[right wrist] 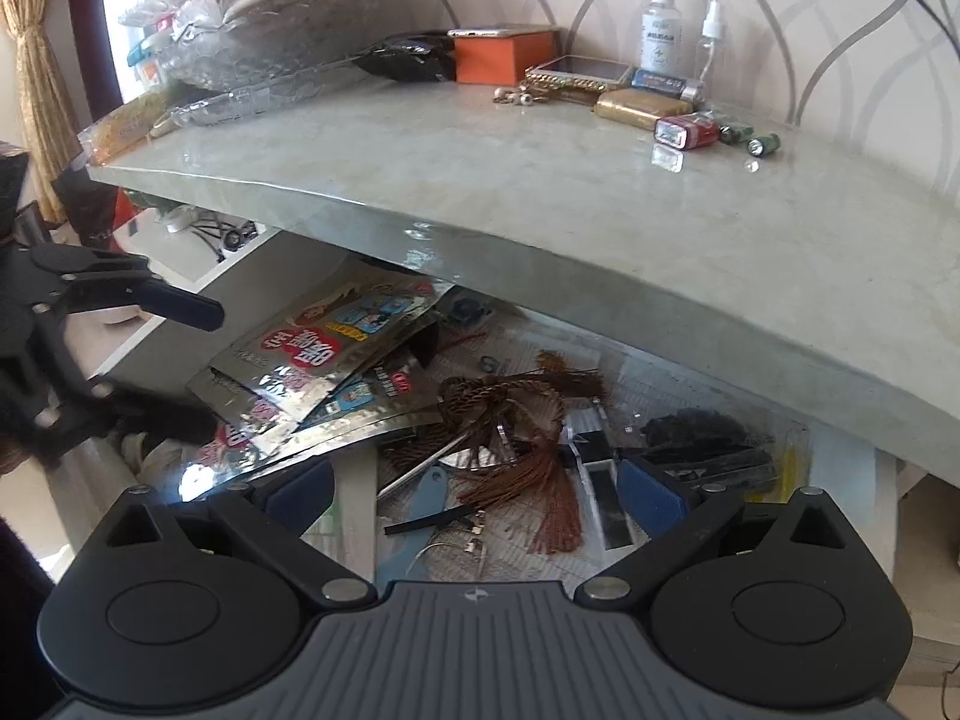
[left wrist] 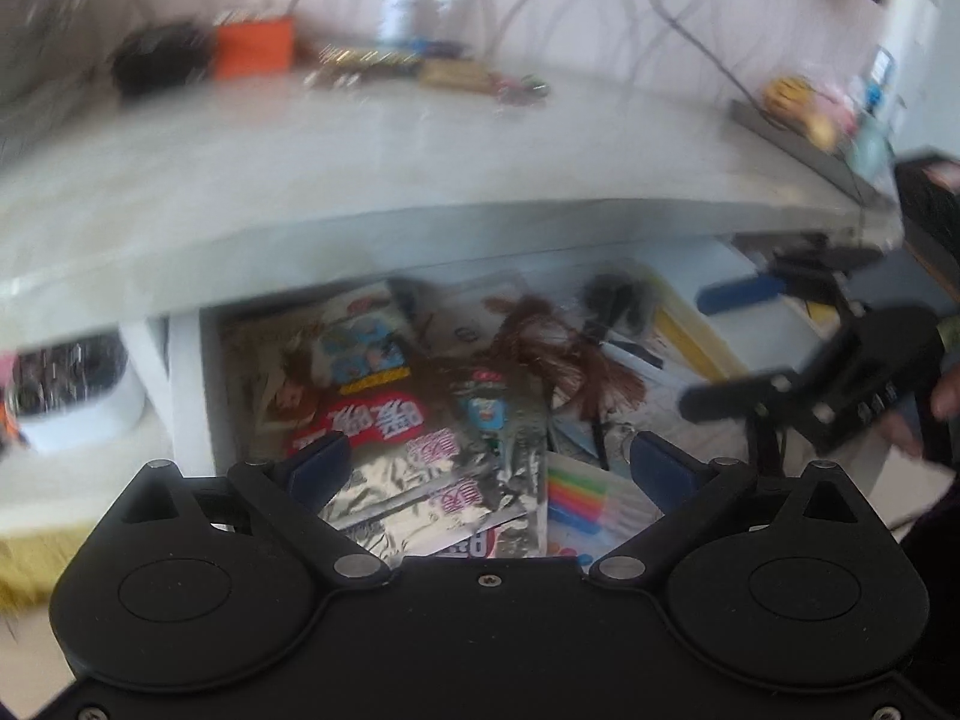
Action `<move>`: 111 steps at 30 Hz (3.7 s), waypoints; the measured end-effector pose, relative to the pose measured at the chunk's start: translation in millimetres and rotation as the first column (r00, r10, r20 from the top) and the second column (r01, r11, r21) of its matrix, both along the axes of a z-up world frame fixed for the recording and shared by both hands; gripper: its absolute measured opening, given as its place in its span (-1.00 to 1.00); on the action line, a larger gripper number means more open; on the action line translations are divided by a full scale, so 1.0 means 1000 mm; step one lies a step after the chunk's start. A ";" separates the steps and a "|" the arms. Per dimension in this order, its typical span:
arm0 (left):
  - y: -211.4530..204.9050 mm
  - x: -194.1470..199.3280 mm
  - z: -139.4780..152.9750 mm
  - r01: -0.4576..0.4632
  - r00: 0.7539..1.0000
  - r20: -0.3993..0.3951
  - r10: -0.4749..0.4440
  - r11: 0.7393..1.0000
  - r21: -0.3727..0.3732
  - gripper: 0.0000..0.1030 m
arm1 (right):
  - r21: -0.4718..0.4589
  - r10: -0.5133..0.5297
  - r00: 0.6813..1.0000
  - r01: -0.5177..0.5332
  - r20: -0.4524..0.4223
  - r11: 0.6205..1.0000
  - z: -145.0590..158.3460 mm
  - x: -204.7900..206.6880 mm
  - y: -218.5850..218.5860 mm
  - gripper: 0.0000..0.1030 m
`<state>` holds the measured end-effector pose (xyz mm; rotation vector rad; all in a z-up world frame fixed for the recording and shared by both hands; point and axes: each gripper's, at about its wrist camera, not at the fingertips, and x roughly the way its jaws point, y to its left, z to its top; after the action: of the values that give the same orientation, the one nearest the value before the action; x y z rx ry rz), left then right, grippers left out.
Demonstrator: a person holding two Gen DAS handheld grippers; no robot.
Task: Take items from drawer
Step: 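Move the open left gripper down into the drawer over a snack packet, then grasp the printed snack packet and place it on the countertop with the left gripper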
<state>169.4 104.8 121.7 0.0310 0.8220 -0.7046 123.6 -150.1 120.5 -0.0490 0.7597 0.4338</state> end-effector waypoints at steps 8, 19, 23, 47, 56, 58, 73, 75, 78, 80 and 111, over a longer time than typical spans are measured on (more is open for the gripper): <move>0.008 0.021 -0.009 -0.099 0.983 -0.161 0.091 0.994 -0.039 0.96 | 0.117 0.137 0.991 -0.135 -0.006 0.984 0.001 0.011 0.004 1.00; -0.034 0.046 -0.008 -0.202 0.952 -0.175 0.251 0.946 0.253 0.96 | 0.406 0.160 0.984 -0.115 -0.079 0.907 -0.006 0.023 -0.026 1.00; -0.053 0.054 -0.014 -0.224 0.951 -0.115 0.288 0.894 0.389 0.97 | 0.374 0.167 0.986 -0.156 0.005 0.914 0.002 0.010 -0.023 1.00; -0.068 0.053 0.001 -0.288 0.934 -0.033 0.354 0.806 0.516 1.00 | 0.362 0.199 0.976 -0.218 0.087 0.906 0.009 -0.004 -0.027 1.00; -0.084 0.049 -0.003 -0.309 0.944 0.116 0.310 0.701 0.643 1.00 | 0.378 0.203 0.975 -0.221 0.087 0.899 0.009 -0.006 -0.029 1.00; -0.085 0.047 -0.004 -0.312 0.944 0.137 0.299 0.685 0.658 1.00 | 0.380 0.206 0.975 -0.224 0.087 0.898 0.009 -0.006 -0.028 1.00; -0.097 0.060 -0.002 -0.353 0.934 0.184 0.308 0.701 0.620 0.37 | 0.387 0.197 0.975 -0.223 0.106 0.895 0.010 -0.010 -0.030 1.00; -0.098 0.057 -0.001 -0.366 0.929 0.206 0.307 0.684 0.631 0.23 | 0.390 0.197 0.975 -0.222 0.103 0.894 0.009 -0.010 -0.030 1.00; -0.103 0.055 -0.005 -0.357 0.933 0.217 0.286 0.678 0.643 0.19 | 0.392 0.198 0.975 -0.222 0.101 0.893 0.009 -0.009 -0.030 1.00; -0.098 0.056 -0.012 -0.340 0.939 0.181 0.293 0.701 0.627 0.05 | 0.388 0.200 0.974 -0.225 0.104 0.894 0.010 -0.009 -0.030 1.00; -0.061 0.073 0.117 -0.361 0.916 0.386 0.104 0.633 0.685 -0.90 | 0.461 0.145 0.989 -0.143 0.031 0.876 0.005 0.004 -0.040 1.00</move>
<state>242.9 44.2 238.7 0.7641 0.7383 -0.0518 127.6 -190.5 125.8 0.3466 0.6417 0.7506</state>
